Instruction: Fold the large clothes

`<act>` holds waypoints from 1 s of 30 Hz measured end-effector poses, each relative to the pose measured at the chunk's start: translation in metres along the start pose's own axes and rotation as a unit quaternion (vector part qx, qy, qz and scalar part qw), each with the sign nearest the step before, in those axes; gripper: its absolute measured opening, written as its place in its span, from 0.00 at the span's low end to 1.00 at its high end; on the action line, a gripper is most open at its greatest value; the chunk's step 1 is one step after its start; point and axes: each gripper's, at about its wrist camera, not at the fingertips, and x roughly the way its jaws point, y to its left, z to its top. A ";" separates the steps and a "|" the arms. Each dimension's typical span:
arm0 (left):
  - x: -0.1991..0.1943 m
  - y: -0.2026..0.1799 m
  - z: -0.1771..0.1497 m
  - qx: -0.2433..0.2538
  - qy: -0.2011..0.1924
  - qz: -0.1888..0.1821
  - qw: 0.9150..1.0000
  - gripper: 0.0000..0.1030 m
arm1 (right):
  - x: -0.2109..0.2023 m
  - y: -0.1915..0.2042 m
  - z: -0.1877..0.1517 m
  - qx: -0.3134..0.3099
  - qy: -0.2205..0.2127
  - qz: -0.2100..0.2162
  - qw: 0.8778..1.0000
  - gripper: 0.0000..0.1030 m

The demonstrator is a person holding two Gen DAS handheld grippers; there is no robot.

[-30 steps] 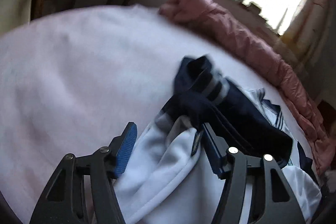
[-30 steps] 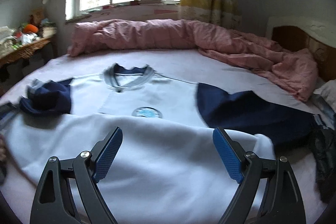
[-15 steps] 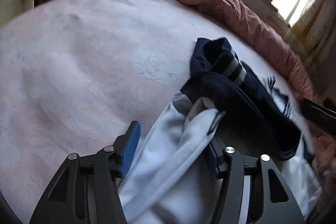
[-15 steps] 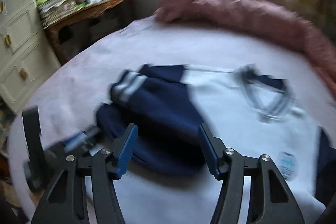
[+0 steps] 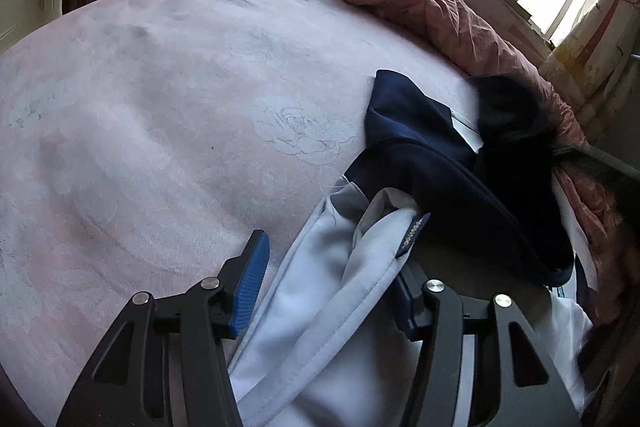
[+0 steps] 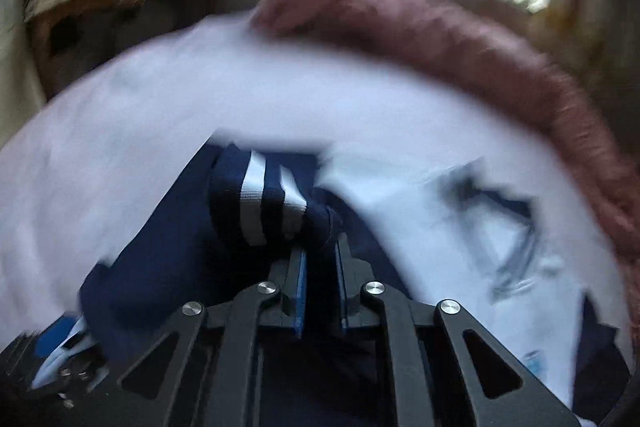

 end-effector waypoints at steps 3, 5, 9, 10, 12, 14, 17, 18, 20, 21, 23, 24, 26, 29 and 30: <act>0.001 -0.004 -0.001 0.008 -0.002 0.012 1.000 0.53 | -0.020 -0.060 0.008 0.037 -0.023 -0.045 0.998 0.13; 0.002 -0.007 -0.002 0.016 -0.004 0.021 1.000 0.53 | -0.028 -0.102 0.006 0.056 -0.031 -0.072 0.995 0.13; 0.003 -0.010 -0.003 0.024 -0.004 0.031 0.999 0.53 | -0.015 -0.169 -0.028 0.088 -0.010 -0.113 0.990 0.13; 0.003 -0.010 -0.003 0.025 -0.004 0.033 0.999 0.53 | -0.007 -0.182 -0.040 0.096 0.001 -0.119 0.988 0.13; 0.004 -0.011 -0.003 0.030 -0.004 0.039 0.999 0.53 | 0.011 -0.204 -0.069 0.117 0.034 -0.126 0.985 0.13; 0.005 -0.013 -0.003 0.034 -0.004 0.043 0.998 0.53 | 0.029 -0.219 -0.097 0.135 0.065 -0.127 0.981 0.13; 0.005 -0.013 -0.003 0.035 -0.003 0.046 0.998 0.53 | 0.036 -0.242 -0.125 0.188 0.091 -0.098 0.973 0.13; 0.005 -0.013 -0.003 0.036 -0.003 0.046 0.998 0.53 | 0.035 -0.251 -0.130 0.212 0.102 -0.079 0.969 0.13; 0.005 -0.013 -0.003 0.036 -0.003 0.047 0.998 0.53 | 0.032 -0.264 -0.138 0.244 0.114 -0.047 0.962 0.16; 0.005 -0.013 -0.003 0.036 -0.003 0.047 0.998 0.53 | 0.028 -0.264 -0.141 0.248 0.115 -0.049 0.961 0.17; 0.005 -0.013 -0.003 0.036 -0.003 0.047 0.998 0.53 | 0.017 -0.271 -0.144 0.254 0.111 -0.059 0.959 0.25; 0.005 -0.013 -0.003 0.036 -0.003 0.047 0.998 0.53 | 0.014 -0.272 -0.144 0.255 0.110 -0.065 0.959 0.29; 0.005 -0.014 -0.003 0.036 -0.003 0.047 0.998 0.53 | 0.002 -0.283 -0.147 0.260 0.102 -0.098 0.955 0.38; 0.005 -0.014 -0.003 0.034 -0.002 0.046 0.998 0.53 | -0.009 -0.309 -0.153 0.266 0.099 -0.122 0.951 0.40; 0.005 -0.014 -0.003 0.035 -0.003 0.047 0.998 0.53 | -0.011 -0.315 -0.154 0.268 0.101 -0.125 0.950 0.40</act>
